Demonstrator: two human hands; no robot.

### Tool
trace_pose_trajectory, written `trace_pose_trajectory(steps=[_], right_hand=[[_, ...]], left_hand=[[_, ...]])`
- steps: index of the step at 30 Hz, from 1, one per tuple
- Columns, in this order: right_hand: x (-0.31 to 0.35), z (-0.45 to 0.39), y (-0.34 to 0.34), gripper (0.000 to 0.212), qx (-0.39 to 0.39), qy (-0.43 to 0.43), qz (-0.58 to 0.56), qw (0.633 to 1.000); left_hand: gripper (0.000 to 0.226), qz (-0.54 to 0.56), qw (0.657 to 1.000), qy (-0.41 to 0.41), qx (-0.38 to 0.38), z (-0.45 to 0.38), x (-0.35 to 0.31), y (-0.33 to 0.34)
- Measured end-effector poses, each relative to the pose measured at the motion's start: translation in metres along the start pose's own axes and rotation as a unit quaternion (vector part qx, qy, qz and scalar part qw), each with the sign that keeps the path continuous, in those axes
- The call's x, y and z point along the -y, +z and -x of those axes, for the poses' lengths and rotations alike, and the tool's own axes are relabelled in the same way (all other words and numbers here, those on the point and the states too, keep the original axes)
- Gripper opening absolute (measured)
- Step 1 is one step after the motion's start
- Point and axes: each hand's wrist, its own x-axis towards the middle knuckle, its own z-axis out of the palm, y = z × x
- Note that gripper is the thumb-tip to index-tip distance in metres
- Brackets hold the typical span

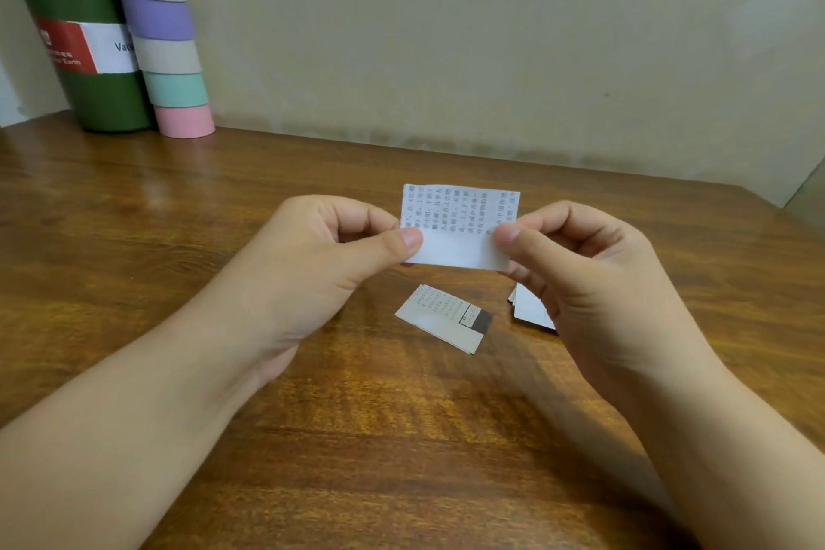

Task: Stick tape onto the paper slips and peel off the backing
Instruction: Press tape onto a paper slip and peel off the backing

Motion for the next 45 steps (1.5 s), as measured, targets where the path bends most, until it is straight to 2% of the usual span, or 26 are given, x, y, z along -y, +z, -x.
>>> trace_pose_trajectory(steps=[5,9,14,17,19,21,24,28,30,37,45], right_hand=[[0.0,0.0,0.0,0.015,-0.008,-0.004,0.004,1.0],[-0.001,0.0,0.0,0.009,-0.003,0.0,0.004,1.0],[0.0,0.001,0.001,0.02,-0.003,0.005,-0.002,1.0],[0.001,0.002,0.003,0.014,-0.015,0.015,-0.017,1.0],[0.003,0.004,0.006,0.023,-0.002,0.041,-0.026,0.999],[0.002,0.006,0.01,0.033,0.028,0.063,0.013,0.998],[-0.002,0.009,0.016,0.031,0.041,0.058,0.077,0.995],[-0.003,0.006,0.014,0.014,0.014,0.036,0.083,0.996],[-0.002,0.005,0.012,0.013,0.005,0.034,0.065,0.997],[-0.002,0.002,0.006,0.014,-0.005,0.043,0.056,0.997],[-0.001,0.007,0.008,0.018,0.049,0.029,0.072,0.996]], left_hand=[[0.018,-0.002,1.0,0.0,-0.001,0.0,0.0,-0.001],[0.015,0.004,1.0,0.002,0.0,0.0,0.0,0.001],[0.014,0.004,1.0,0.012,-0.01,-0.001,0.004,0.001],[0.014,-0.009,0.999,0.028,-0.025,-0.001,0.007,0.002],[0.013,-0.022,0.999,0.038,-0.025,-0.001,0.009,0.005],[0.014,-0.031,0.998,0.046,-0.017,0.001,0.011,0.007],[0.019,-0.036,0.998,0.049,-0.01,0.002,0.012,0.011],[0.018,-0.016,0.999,0.031,-0.01,0.003,0.009,0.012],[0.015,-0.01,1.0,0.027,-0.01,0.004,0.006,0.012],[0.028,-0.064,0.997,0.004,-0.036,0.003,0.002,0.008],[0.025,-0.031,0.999,0.028,0.001,0.003,0.005,0.007]])
